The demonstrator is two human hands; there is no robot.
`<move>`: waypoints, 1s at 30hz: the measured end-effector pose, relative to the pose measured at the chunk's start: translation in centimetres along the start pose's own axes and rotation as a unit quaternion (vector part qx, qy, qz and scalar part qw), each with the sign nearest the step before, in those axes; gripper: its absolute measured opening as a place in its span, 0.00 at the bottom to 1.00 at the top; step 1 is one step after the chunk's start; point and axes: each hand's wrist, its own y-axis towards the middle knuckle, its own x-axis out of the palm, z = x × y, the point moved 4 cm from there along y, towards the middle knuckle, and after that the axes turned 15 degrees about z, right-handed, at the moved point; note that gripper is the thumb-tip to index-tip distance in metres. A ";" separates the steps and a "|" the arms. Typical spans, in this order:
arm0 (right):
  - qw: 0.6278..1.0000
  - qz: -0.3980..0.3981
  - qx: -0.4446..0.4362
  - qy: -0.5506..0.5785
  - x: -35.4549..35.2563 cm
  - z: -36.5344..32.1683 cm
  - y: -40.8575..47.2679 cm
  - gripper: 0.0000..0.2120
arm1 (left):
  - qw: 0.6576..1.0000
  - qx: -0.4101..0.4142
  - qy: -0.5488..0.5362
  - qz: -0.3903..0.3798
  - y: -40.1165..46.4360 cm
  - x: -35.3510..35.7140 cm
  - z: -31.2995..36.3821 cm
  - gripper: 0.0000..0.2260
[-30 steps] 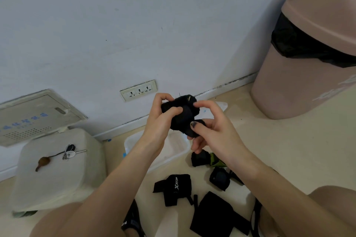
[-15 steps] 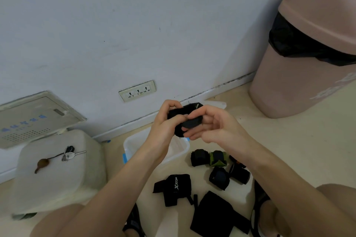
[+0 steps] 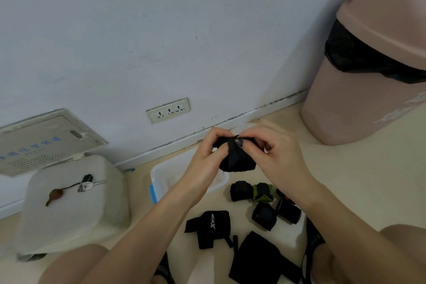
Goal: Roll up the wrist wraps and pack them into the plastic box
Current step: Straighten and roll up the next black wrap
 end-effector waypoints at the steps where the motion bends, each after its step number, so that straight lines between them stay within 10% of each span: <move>1: 1.000 0.011 -0.004 0.001 0.0 0.1 0.1 0.06 | 1.000 0.003 0.002 0.000 0.0 0.0 0.0 0.05; 10: 0.986 -0.019 0.145 0.084 2.3 0.5 -2.0 0.03 | 1.000 0.009 -0.024 0.004 -0.6 0.3 0.4 0.20; 30: 0.958 0.142 0.225 0.105 1.2 1.4 -4.2 0.11 | 0.996 -0.041 0.022 0.071 -2.3 3.0 -0.8 0.05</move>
